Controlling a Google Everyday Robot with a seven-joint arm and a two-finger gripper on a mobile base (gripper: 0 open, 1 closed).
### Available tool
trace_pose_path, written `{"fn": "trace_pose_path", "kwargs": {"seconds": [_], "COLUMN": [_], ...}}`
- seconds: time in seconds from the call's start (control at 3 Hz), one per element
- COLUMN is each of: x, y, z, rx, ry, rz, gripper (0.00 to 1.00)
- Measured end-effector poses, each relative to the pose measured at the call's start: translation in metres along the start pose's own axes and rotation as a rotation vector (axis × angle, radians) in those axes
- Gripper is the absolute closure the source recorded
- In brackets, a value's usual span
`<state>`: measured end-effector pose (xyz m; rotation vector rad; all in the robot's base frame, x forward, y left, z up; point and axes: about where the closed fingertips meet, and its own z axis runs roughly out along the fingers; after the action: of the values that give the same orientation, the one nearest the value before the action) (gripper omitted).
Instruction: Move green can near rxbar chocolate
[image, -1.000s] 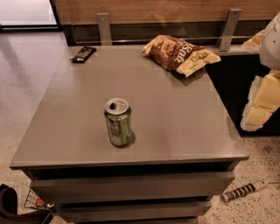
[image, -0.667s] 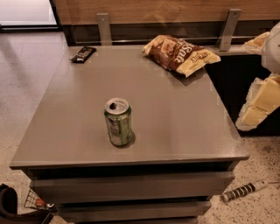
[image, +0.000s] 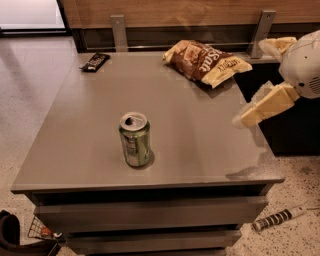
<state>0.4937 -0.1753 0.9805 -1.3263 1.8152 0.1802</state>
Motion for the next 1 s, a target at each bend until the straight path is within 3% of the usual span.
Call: {"fn": "trace_pose_path", "kwargs": {"seconds": [0.33,0.67,1.0], "x": [-0.021,-0.021,-0.017], "y": [0.001,0.001,0.017], "z": [-0.003,-0.003,0.004], "rx": [0.003,0.003,-0.008], "ry": [-0.079,-0.079,-0.112], "rz": [0.027,0.027,0.056], "gripper": [0.0,0.0,0.0]}}
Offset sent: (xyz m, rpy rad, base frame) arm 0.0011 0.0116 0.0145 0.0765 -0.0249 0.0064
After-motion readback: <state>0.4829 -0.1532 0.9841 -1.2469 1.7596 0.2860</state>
